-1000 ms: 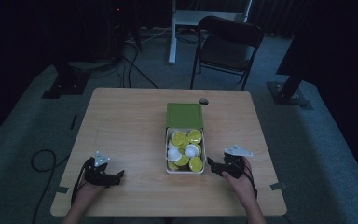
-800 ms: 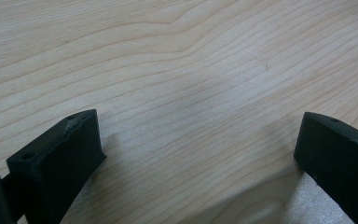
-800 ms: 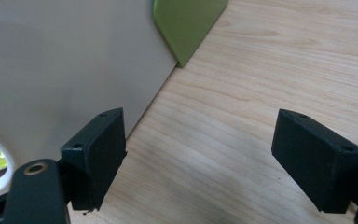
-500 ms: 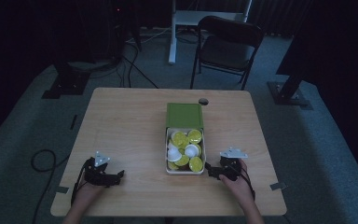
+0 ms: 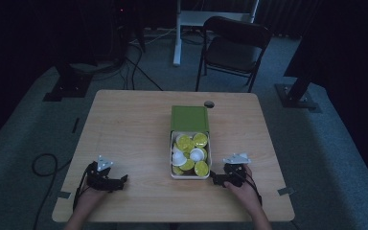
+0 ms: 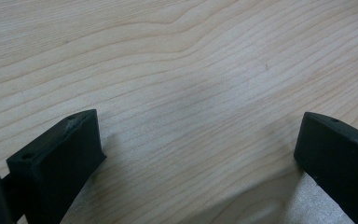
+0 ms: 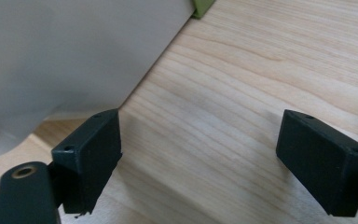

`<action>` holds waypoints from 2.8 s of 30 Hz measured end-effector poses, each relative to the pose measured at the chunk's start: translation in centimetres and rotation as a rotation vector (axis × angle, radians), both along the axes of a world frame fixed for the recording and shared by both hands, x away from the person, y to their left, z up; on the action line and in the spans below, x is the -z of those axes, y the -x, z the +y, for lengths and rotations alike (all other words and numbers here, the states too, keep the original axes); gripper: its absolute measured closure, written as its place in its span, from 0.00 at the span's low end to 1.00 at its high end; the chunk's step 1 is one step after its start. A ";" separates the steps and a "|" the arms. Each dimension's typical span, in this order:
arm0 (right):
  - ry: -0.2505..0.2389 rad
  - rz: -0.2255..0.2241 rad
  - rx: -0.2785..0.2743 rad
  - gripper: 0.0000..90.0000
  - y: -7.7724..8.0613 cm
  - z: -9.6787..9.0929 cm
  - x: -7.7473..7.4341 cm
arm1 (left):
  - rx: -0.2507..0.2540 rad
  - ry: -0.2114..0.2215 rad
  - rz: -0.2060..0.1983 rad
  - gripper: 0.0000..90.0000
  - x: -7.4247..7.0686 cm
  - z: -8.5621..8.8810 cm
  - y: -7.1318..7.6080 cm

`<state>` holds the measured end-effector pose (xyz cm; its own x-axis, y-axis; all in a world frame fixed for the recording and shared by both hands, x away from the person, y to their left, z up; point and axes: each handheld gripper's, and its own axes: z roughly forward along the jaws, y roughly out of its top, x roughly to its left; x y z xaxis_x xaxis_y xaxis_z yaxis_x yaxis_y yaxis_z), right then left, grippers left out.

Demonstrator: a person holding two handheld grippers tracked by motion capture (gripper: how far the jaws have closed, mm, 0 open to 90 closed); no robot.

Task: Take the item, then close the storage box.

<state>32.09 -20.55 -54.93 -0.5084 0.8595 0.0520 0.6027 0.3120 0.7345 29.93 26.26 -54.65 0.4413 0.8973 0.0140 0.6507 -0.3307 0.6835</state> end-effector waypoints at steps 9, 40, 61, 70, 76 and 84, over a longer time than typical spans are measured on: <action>0.051 -0.011 -0.020 0.14 0.0 -0.2 0.1 | 0.034 -0.003 -0.002 0.01 0.0 0.1 0.1; 0.012 -0.028 0.012 0.13 0.6 -0.9 -1.3 | 0.342 0.024 -0.015 0.01 -1.5 -3.6 1.3; -0.137 -0.101 -0.088 0.13 2.9 -2.5 -4.6 | 0.473 0.008 -0.081 0.01 -4.5 -8.5 0.9; -0.145 -0.115 -0.119 0.13 2.7 -1.6 -5.0 | 0.456 0.092 -0.144 0.01 -5.2 -9.2 0.1; -0.178 -0.125 -0.115 0.13 2.5 -1.5 -5.0 | 0.463 0.108 -0.195 0.01 -5.6 -10.0 -0.2; -0.201 -0.135 -0.145 0.13 2.1 -1.1 -5.3 | 0.505 0.147 -0.230 0.01 -5.6 -11.3 -0.7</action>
